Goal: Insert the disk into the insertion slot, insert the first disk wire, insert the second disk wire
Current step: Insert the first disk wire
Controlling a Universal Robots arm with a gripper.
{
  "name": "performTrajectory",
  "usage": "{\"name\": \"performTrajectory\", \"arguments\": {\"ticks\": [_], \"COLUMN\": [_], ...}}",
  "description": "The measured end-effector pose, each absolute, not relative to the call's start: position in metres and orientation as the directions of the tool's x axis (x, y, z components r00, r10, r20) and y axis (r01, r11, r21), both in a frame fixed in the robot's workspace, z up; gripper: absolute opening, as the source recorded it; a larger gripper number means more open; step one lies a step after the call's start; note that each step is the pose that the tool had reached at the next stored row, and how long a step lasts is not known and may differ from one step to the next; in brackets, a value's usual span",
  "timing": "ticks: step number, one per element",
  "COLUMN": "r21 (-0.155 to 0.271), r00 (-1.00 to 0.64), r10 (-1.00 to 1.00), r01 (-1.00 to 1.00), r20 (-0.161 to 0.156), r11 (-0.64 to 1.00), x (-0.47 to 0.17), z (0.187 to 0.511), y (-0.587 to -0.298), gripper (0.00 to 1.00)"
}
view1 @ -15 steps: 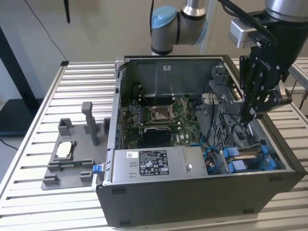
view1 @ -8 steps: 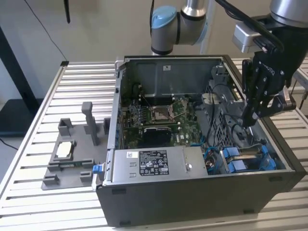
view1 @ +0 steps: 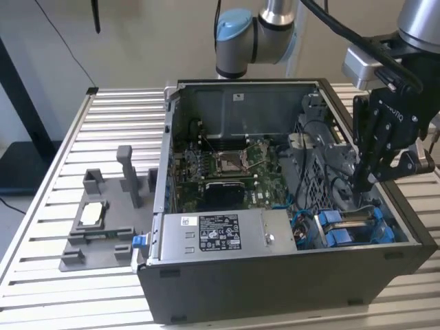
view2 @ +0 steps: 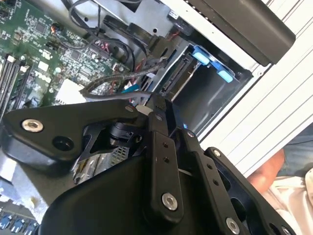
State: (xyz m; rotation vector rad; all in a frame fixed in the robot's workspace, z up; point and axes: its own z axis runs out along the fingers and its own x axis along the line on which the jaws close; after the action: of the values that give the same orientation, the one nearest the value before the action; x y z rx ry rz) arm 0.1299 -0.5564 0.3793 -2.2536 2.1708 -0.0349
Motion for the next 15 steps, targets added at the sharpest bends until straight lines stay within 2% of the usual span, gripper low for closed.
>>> {"name": "performTrajectory", "arguments": {"ticks": [15], "r21": [-0.02], "r00": [0.04], "r10": [-0.999], "r01": [-0.999], "r20": [0.008], "r11": [-0.04], "x": [0.148], "z": [0.365], "y": [-0.561], "gripper": [0.19]}}
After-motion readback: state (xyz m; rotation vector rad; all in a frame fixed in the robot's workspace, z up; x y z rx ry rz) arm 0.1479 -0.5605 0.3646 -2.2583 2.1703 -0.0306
